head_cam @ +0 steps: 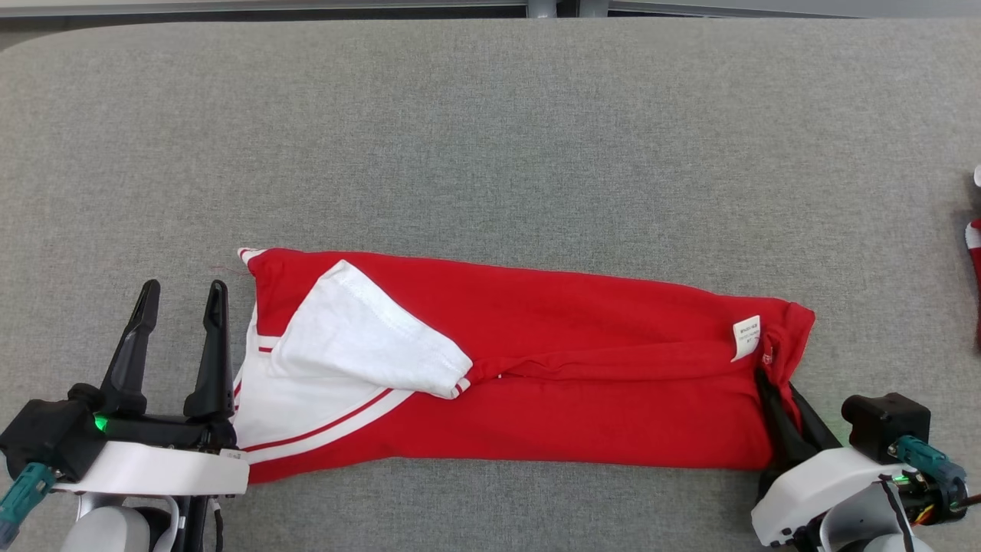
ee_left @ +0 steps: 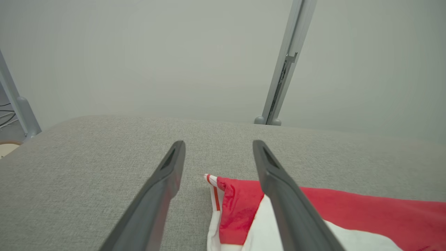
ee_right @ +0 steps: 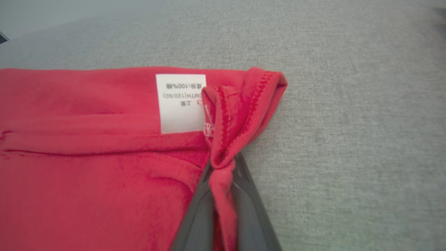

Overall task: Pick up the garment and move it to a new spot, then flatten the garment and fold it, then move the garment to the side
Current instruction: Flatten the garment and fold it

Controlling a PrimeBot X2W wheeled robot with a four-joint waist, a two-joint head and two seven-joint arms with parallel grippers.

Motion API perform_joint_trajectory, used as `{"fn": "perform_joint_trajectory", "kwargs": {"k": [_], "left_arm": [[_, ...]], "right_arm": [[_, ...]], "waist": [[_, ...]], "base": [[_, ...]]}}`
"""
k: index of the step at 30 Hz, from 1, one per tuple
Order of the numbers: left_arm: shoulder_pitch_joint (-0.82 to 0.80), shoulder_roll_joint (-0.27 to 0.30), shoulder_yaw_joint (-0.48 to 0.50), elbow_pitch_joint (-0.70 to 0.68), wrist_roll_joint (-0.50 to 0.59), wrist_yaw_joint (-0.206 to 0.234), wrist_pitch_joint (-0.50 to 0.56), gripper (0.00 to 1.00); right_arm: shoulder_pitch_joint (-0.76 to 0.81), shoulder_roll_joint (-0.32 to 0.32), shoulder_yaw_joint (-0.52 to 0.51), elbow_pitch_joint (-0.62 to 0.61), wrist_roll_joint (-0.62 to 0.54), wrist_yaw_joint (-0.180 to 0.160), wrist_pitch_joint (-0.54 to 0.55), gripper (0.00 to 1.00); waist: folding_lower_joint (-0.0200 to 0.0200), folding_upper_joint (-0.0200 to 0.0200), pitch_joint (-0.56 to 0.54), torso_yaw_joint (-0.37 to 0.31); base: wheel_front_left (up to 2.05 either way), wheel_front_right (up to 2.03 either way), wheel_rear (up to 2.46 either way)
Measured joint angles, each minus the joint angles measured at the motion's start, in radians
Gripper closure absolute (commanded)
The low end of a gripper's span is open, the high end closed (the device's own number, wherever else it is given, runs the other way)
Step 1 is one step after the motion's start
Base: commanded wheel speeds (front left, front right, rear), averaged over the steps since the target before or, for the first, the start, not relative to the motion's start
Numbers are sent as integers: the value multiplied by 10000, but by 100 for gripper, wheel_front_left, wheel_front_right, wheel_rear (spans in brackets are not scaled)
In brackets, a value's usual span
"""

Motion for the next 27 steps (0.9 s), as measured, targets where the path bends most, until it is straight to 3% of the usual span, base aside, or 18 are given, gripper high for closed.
{"fn": "perform_joint_trajectory", "kwargs": {"k": [9, 18, 22, 27], "left_arm": [[-4, -104, 242, 52, 140, -117, 0, 0], [76, -270, 278, 119, 320, -192, 0, 0], [223, -326, 205, 207, 407, -203, 0, 0], [287, -360, 113, 291, 466, -203, 0, 0]], "right_arm": [[291, 8, -777, -941, -349, 8, -104, 100], [850, -84, -1987, -2497, -859, -2, 825, 100], [870, -75, -1473, -3179, -458, -4, 1417, 100], [354, -50, -130, -3751, 426, -4, 2021, 100]], "waist": [[0, 0, -85, -84], [0, 0, -417, -198], [0, 0, -659, -197], [0, 0, -942, -206]], "base": [[0, 0, 0], [0, 0, 0], [0, 0, 0], [0, 0, 0]]}}
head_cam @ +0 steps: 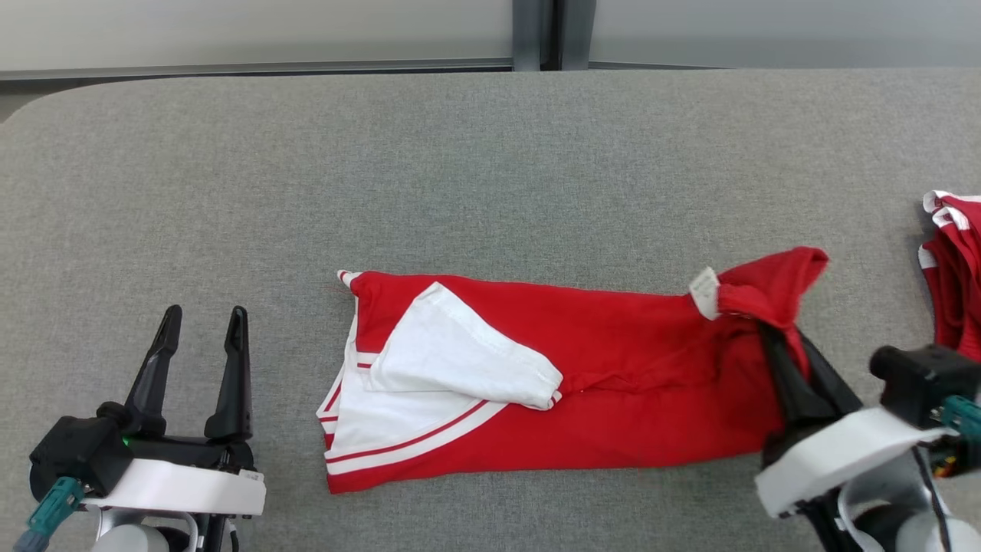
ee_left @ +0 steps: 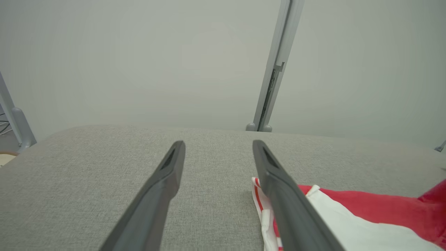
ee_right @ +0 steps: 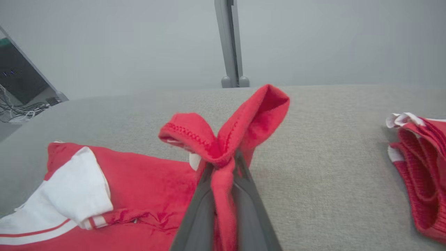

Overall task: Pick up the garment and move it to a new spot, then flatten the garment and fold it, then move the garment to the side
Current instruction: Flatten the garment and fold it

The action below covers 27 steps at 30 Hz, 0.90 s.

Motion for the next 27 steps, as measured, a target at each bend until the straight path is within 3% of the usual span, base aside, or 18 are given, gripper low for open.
{"fn": "perform_joint_trajectory", "kwargs": {"k": [6, 15, 20, 27], "left_arm": [[-72, -25, -245, 125, 44, -12, 4, 0], [-480, -157, -665, 481, -61, -59, 2, 0], [-725, -213, -815, 685, -151, -96, 2, 0], [-905, -251, -779, 723, -230, -132, 2, 0]], "right_arm": [[-1268, 25, 1962, 1126, 1647, -12, -428, 100], [-3521, 29, 5225, 4544, 4314, -12, -1958, 100], [-4639, 31, 6374, 6218, 4915, -12, -2548, 100], [-5693, 12, 7683, 7269, 5716, -13, -3243, 99]], "waist": [[0, 0, -66, 298], [0, 0, 174, 1150], [0, 0, 455, 1546], [0, 0, 768, 1728]], "base": [[0, 0, 0], [0, 0, 0], [0, 0, 0], [0, 0, 0]]}}
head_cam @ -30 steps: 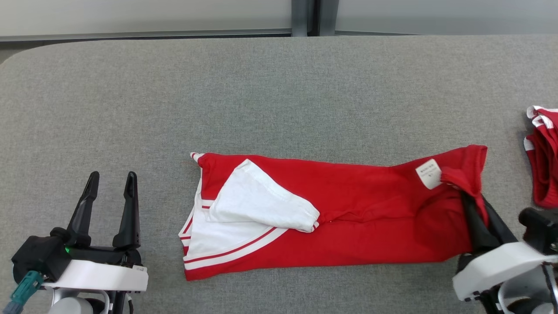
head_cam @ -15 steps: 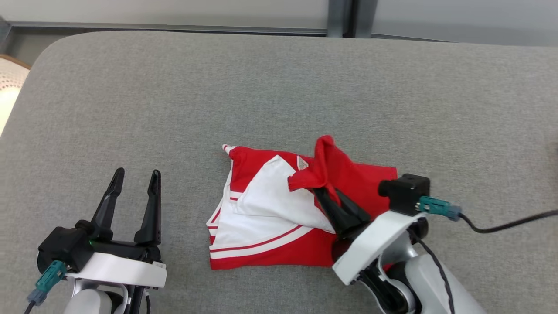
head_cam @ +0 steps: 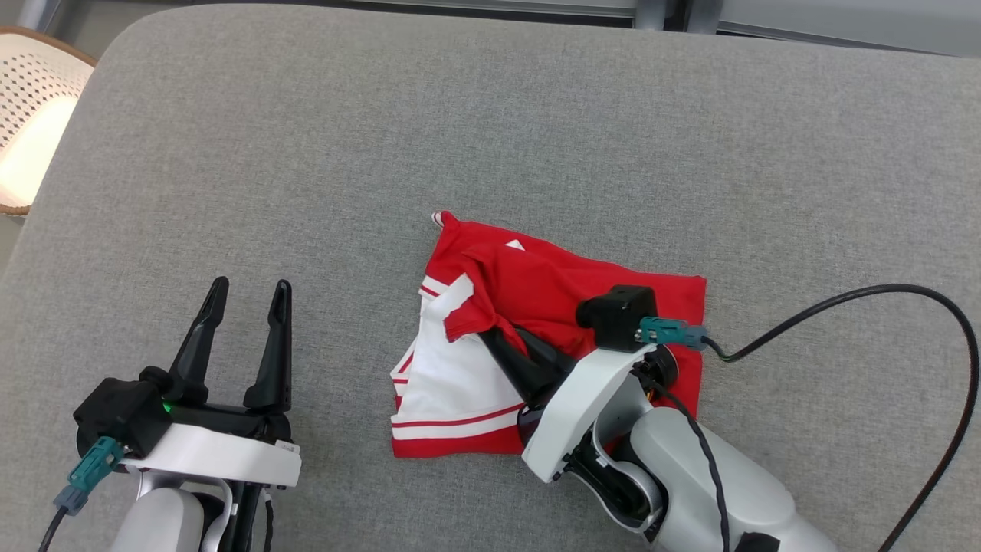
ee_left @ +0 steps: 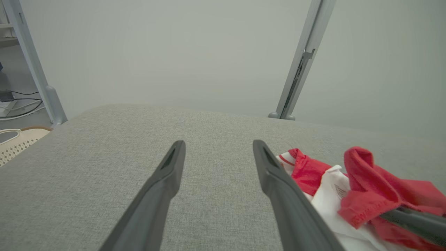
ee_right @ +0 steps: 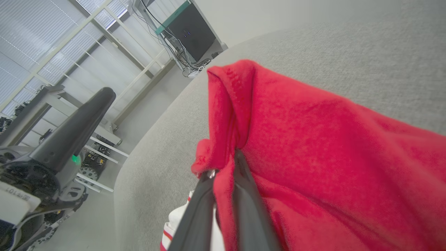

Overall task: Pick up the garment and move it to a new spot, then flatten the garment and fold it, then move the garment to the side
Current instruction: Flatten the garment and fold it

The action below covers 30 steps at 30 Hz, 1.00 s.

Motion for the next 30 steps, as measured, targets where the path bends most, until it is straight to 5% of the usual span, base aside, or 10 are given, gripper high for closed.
{"fn": "perform_joint_trajectory", "kwargs": {"k": [2, 9, 13, 21, 30], "left_arm": [[-2, 6, 38, 0, 0, 0, 0, 0], [-6, 157, 115, -44, 42, -15, -2, 0], [11, 242, 186, -98, 94, -17, -2, 0], [266, 418, 416, -219, 182, 17, 0, 0], [610, 734, 656, -217, 205, 190, 31, 0]], "right_arm": [[-246, 0, 403, 105, 71, 0, -245, 0], [-685, 10, 1294, -520, -84, 2, -1275, 0], [-681, 36, 903, -963, -704, 2, -1948, 0], [890, 25, -2842, -1962, -3574, 2, -2366, 0], [3825, 15, -6585, -4481, -5929, 2, -1258, 0]], "waist": [[0, 0, 24, -76], [0, 0, 0, -524], [0, 0, -72, -835], [0, 0, -362, -1383], [0, 0, -799, -1713]], "base": [[0, 0, 0], [0, 0, 0], [0, 0, 0], [0, 0, 0], [0, 0, 0]]}}
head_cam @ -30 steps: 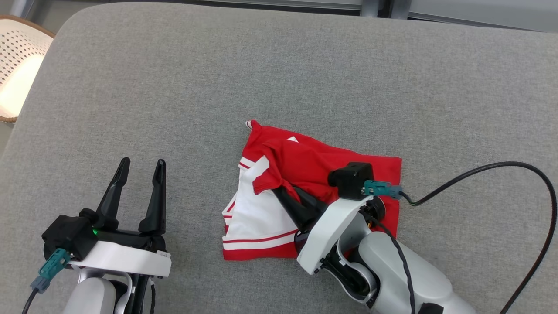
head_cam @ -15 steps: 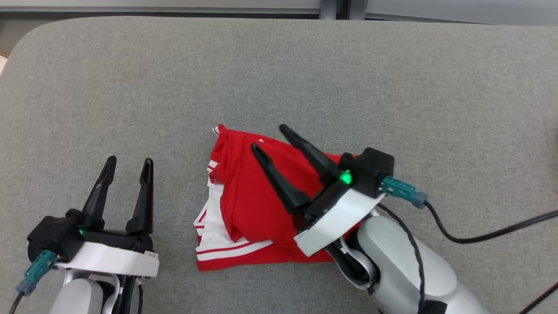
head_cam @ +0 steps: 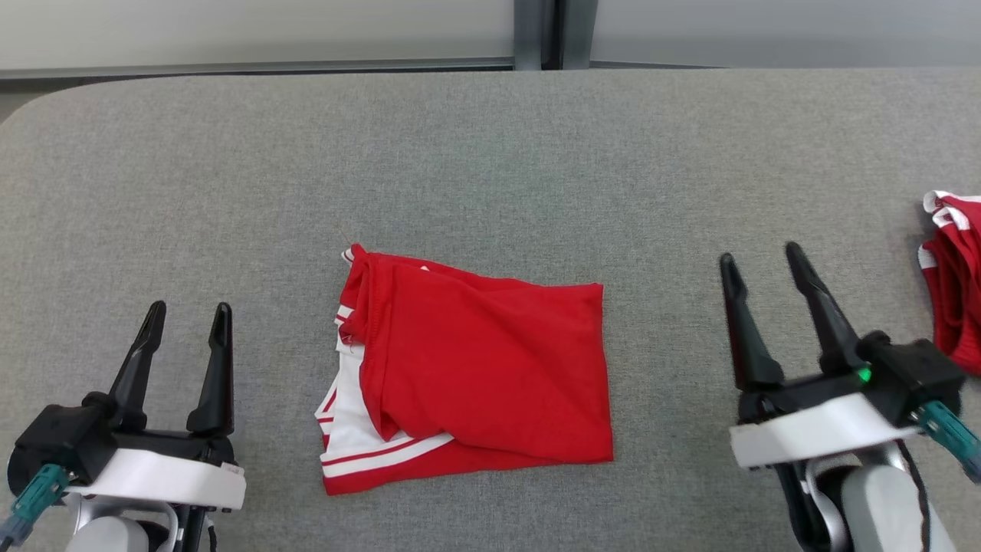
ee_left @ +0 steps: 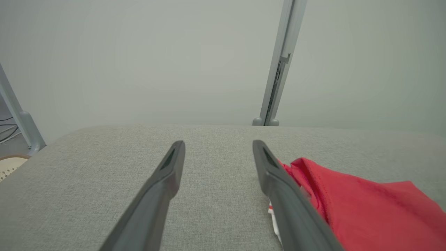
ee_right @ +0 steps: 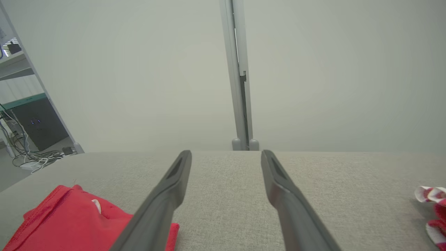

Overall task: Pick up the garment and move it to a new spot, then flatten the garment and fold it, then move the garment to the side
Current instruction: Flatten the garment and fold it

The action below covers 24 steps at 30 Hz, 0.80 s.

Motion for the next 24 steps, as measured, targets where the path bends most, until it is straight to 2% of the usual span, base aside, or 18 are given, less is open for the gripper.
{"fn": "perform_joint_trajectory", "kwargs": {"k": [6, 24], "left_arm": [[425, 155, 123, -81, -23, 142, 132, 0], [1757, 161, -196, -370, 65, 568, 779, 0]], "right_arm": [[1570, -2, -932, -1344, -330, 0, 637, 0], [3507, 0, -1189, -2431, -385, 0, 1624, 0]], "waist": [[0, 0, -446, -224], [0, 0, -2211, -495]], "base": [[0, 0, 0], [0, 0, 0]]}}
